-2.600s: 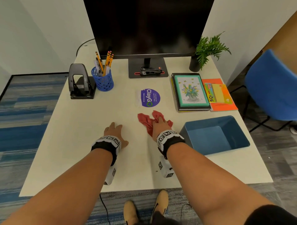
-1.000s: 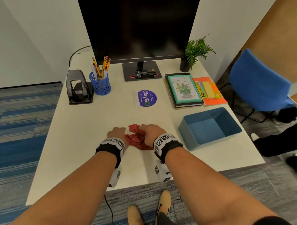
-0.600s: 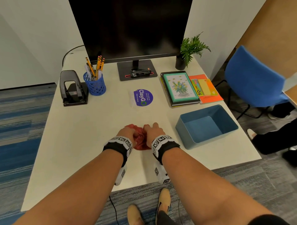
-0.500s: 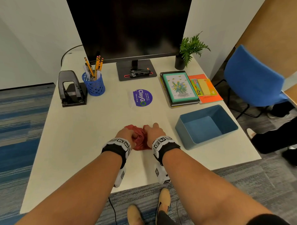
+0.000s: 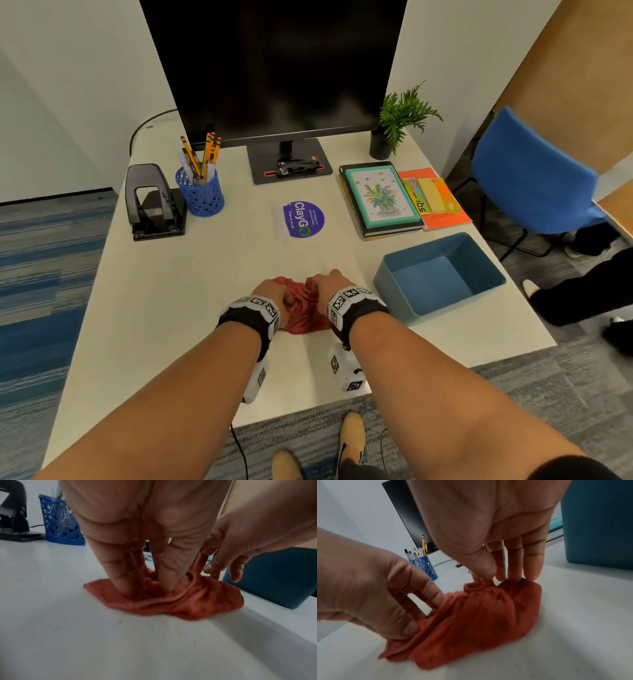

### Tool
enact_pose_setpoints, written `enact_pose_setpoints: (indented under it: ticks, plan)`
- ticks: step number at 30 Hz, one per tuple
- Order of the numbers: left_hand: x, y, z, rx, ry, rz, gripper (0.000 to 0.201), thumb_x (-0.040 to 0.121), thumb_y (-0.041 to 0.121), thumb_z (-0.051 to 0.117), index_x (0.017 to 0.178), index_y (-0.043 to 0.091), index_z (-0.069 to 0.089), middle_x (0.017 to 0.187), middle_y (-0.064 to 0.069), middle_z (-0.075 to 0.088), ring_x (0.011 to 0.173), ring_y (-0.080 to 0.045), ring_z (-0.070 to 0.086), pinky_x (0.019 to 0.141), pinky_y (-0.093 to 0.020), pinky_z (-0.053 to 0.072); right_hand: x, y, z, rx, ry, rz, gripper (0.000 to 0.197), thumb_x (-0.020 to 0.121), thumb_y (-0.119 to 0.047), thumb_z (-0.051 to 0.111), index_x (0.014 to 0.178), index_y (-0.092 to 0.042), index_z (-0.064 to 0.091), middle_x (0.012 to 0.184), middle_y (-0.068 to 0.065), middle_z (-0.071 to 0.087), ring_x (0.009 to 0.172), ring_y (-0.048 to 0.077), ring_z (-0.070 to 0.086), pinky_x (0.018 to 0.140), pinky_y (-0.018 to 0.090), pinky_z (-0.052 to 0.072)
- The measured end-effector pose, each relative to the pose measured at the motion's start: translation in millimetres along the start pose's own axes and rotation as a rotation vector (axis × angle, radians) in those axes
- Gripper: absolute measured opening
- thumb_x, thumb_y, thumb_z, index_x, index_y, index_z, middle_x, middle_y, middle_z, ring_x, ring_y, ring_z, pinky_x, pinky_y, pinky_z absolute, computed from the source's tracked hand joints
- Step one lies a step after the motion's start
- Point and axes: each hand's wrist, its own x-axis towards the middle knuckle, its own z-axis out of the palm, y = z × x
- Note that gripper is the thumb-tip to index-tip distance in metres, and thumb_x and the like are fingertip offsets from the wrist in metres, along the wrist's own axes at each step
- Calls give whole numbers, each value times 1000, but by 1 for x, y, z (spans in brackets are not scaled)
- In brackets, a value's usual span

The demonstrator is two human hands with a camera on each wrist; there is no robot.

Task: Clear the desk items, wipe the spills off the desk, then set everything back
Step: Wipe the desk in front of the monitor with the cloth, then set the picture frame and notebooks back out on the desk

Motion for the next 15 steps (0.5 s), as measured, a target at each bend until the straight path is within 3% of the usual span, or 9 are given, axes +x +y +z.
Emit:
enact_pose_setpoints:
  ticks: [3,6,8,11,15]
  plan:
    - [-2,5,-7,61,-19,-7,32,90,20,55,121,15,64,123,-9,63,111,-28,61,89,-27,47,-1,3,-13,-33,42,6,34,93,-22,45,126,-19,52,123,12,46,112,35,54,95,41,47]
    - [1,9,-17,77,10,-19,24,87,18,54,106,16,68,112,-9,66,108,-29,62,84,-28,48,2,7,-29,-20,72,38,37,93,-24,47,129,-15,50,128,12,46,117,34,51,97,41,46]
    - [6,14,-29,51,26,-43,18,87,17,56,100,23,66,113,-10,61,117,-27,57,88,-27,46,7,9,-45,-28,76,57,42,90,-22,50,131,-15,51,132,13,47,120,33,51,98,40,46]
    - [16,26,-49,-35,90,-66,45,87,20,61,132,21,53,139,-4,49,128,-22,48,105,-29,41,17,15,-73,-37,87,71,41,89,-15,49,129,-11,55,131,12,54,117,30,56,92,34,48]
    - [33,47,-74,-81,160,-76,51,86,20,62,136,20,50,142,-3,48,128,-22,49,108,-31,40,31,26,-110,-53,113,81,30,91,-15,47,116,-5,60,122,13,62,109,30,61,83,31,48]
